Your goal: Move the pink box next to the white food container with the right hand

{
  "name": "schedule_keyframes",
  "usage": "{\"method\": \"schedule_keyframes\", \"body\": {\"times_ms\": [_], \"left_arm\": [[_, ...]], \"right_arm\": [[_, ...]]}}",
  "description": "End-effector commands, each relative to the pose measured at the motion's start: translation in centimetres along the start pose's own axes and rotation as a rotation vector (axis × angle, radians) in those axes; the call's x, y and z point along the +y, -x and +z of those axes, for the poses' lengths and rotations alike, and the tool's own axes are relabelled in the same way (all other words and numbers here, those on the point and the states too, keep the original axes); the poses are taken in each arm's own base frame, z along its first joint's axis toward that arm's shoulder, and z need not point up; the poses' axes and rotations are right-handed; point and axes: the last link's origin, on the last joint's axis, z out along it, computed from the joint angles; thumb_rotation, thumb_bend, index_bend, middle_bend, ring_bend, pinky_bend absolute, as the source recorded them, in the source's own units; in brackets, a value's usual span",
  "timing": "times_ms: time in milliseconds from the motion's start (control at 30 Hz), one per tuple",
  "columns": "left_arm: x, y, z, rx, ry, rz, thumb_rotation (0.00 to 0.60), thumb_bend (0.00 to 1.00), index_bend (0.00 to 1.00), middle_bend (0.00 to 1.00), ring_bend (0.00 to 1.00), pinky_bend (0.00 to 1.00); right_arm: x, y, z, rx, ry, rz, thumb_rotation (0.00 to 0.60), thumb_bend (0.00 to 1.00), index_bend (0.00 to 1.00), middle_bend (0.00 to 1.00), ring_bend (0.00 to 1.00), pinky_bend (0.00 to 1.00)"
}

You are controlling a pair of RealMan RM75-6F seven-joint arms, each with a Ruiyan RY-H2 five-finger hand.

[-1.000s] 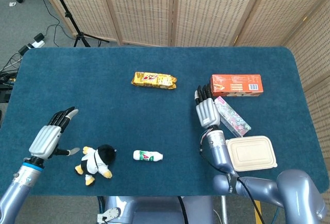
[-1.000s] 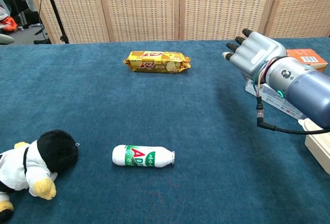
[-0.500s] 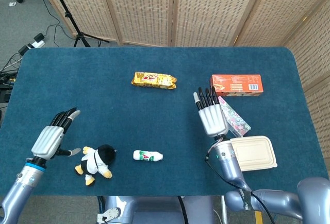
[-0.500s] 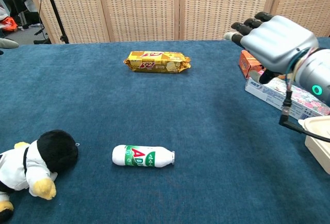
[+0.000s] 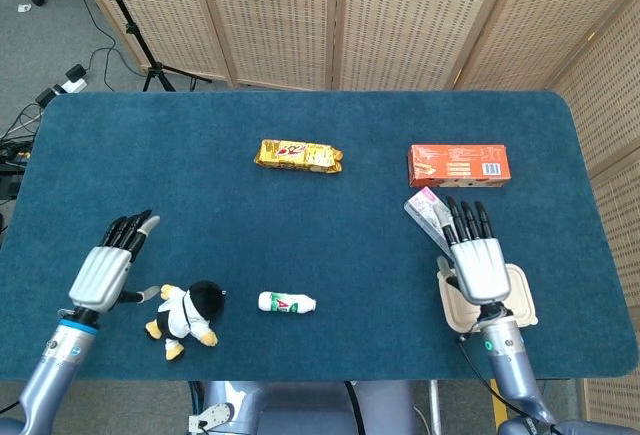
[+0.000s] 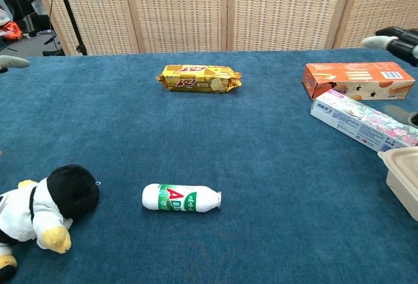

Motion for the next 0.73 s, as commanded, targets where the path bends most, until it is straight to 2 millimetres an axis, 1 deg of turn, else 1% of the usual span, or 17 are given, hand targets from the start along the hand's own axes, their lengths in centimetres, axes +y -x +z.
{"method": "schedule_keyframes", "body": {"times_ms": [33,133,333,533,733], "left_arm": [[0.1,0.4,0.0,0.005,-0.003,0.023,0.600,0.00,0.00,0.00,0.00,0.00],[0.5,0.6,-0.1,0.025,0.004,0.054,0.600,0.00,0.00,0.00,0.00,0.00],[0.6,0.9,-0.2,0.048,0.001,0.080,0.600,0.00,0.00,0.00,0.00,0.00],[0.4,1.1,-0.3,0.049,-0.015,0.099,0.600,0.00,0.00,0.00,0.00,0.00],[0.3,1.3,-0.3,0.048,-0.020,0.110,0.600,0.00,0.00,0.00,0.00,0.00]], "right_arm": [[3.3,-0.1,-3.2,-0.001,0.028,0.050,0.600,0.41,0.04,0.00,0.00,0.00],[4.7,-0.2,-4.7,0.005,0.038,0.099,0.600,0.41,0.04,0.00,0.00,0.00],[6.5,-0.3,-6.0,0.008,0.074,0.118,0.600,0.41,0.04,0.00,0.00,0.00],[7.5,0.4,-6.6,-0.018,0.104,0.171,0.600,0.41,0.04,0.00,0.00,0.00],[7.7,0.8,-6.0,-0.027,0.100,0.162,0.600,0.41,0.04,0.00,0.00,0.00]]}}
